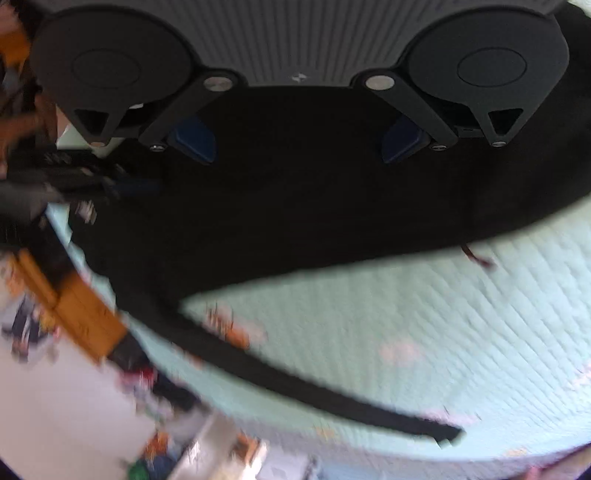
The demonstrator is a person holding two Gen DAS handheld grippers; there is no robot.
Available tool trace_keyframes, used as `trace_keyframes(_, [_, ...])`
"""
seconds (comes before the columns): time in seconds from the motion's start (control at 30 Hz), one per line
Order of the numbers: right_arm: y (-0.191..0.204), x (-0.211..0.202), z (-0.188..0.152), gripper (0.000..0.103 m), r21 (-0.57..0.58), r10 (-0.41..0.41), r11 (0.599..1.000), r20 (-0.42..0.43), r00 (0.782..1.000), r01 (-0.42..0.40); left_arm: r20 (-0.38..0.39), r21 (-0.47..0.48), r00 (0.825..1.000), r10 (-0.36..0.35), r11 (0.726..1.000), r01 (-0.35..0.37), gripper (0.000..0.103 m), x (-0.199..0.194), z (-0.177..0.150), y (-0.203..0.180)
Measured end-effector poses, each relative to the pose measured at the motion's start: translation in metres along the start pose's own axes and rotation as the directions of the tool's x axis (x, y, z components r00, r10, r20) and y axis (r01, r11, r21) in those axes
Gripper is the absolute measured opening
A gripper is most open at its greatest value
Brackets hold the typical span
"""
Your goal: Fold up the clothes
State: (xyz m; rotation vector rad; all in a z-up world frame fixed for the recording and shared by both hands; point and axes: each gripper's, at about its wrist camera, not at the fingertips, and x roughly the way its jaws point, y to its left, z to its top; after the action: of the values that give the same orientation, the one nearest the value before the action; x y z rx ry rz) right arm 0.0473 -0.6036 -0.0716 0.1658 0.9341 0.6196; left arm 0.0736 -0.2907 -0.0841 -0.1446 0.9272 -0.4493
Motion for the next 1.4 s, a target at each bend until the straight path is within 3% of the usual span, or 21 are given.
trace_keyframes(0.1, [-0.001, 0.033, 0.02, 0.021, 0.01, -0.009, 1.0, 0.027, 1.0, 0.009, 0.062, 0.004, 0.993, 0.101, 0.995, -0.102, 0.099, 0.014, 0.021, 0.0])
trace_keyframes(0.2, [0.001, 0.036, 0.038, 0.023, 0.043, -0.007, 0.999, 0.076, 0.997, 0.003, 0.085, -0.056, 0.986, 0.145, 0.988, -0.14, 0.097, 0.01, 0.039, 0.015])
trace_keyframes(0.3, [0.012, 0.016, 0.037, 0.024, 0.024, 0.002, 1.0, 0.095, 0.995, -0.004, 0.077, -0.094, 0.994, 0.075, 0.993, -0.067, 0.096, -0.015, 0.037, 0.025])
trace_keyframes(0.4, [0.026, -0.013, 0.013, 0.026, -0.042, -0.015, 0.999, 0.041, 0.999, 0.016, 0.043, -0.088, 0.997, -0.064, 0.994, 0.068, 0.098, -0.032, 0.019, 0.024])
trace_keyframes(0.47, [0.026, -0.011, 0.0, 0.027, -0.045, -0.03, 0.999, -0.033, 0.999, 0.029, -0.019, -0.091, 0.996, -0.09, 0.992, 0.088, 0.099, -0.022, 0.009, 0.021])
trace_keyframes(0.53, [0.023, 0.009, -0.003, 0.027, -0.048, -0.043, 0.998, -0.093, 0.995, 0.039, -0.022, -0.077, 0.998, -0.05, 0.996, 0.049, 0.099, -0.002, 0.006, 0.019])
trace_keyframes(0.67, [0.019, 0.055, 0.04, 0.026, -0.005, -0.017, 1.0, -0.012, 1.0, 0.017, 0.045, -0.034, 0.995, 0.09, 0.996, -0.088, 0.1, 0.029, 0.04, 0.017])
trace_keyframes(0.73, [0.02, 0.065, 0.06, 0.026, 0.016, -0.018, 1.0, 0.022, 1.0, 0.018, 0.034, -0.039, 0.989, 0.145, 0.989, -0.143, 0.087, 0.028, 0.057, 0.018])
trace_keyframes(0.83, [0.03, 0.035, 0.052, 0.028, 0.003, 0.031, 1.0, 0.046, 0.998, -0.031, 0.036, -0.089, 0.999, 0.03, 0.996, -0.027, 0.088, -0.009, 0.044, 0.029])
trace_keyframes(0.93, [0.039, 0.005, 0.018, 0.03, -0.037, 0.029, 0.999, -0.024, 0.999, -0.029, -0.015, -0.131, 0.996, -0.084, 0.988, 0.082, 0.093, -0.029, 0.015, 0.039])
trace_keyframes(1.0, [0.04, 0.006, 0.003, 0.03, -0.058, 0.019, 0.998, -0.089, 0.996, -0.024, -0.055, -0.178, 0.993, -0.1, 0.98, 0.089, 0.093, -0.02, 0.004, 0.043])
trace_keyframes(1.03, [0.04, 0.015, 0.003, 0.03, -0.064, 0.017, 0.998, -0.097, 0.995, -0.023, -0.037, -0.185, 0.996, -0.087, 0.98, 0.078, 0.093, -0.013, 0.009, 0.044])
trace_keyframes(1.1, [0.04, 0.039, 0.021, 0.03, -0.049, 0.031, 0.998, -0.055, 0.998, -0.034, 0.011, -0.193, 0.999, -0.053, 0.98, 0.055, 0.093, 0.002, 0.021, 0.044])
trace_keyframes(1.17, [0.037, 0.068, 0.048, 0.03, -0.016, 0.037, 0.999, -0.007, 0.999, -0.037, 0.035, -0.225, 0.997, -0.066, 0.972, 0.072, 0.092, -0.01, 0.026, 0.054])
trace_keyframes(1.23, [0.036, 0.083, 0.07, 0.03, 0.038, 0.054, 0.998, 0.024, 0.998, -0.055, 0.057, -0.258, 0.995, -0.081, 0.962, 0.093, 0.083, -0.024, 0.03, 0.065])
trace_keyframes(1.33, [0.045, 0.065, 0.07, 0.031, 0.006, 0.104, 0.995, 0.03, 0.994, -0.104, 0.092, -0.305, 0.99, -0.103, 0.944, 0.126, 0.084, -0.046, 0.037, 0.082])
trace_keyframes(1.4, [0.053, 0.047, 0.05, 0.032, -0.053, 0.135, 0.989, -0.025, 0.991, -0.136, 0.115, -0.336, 0.987, -0.116, 0.93, 0.148, 0.085, -0.06, 0.041, 0.092])
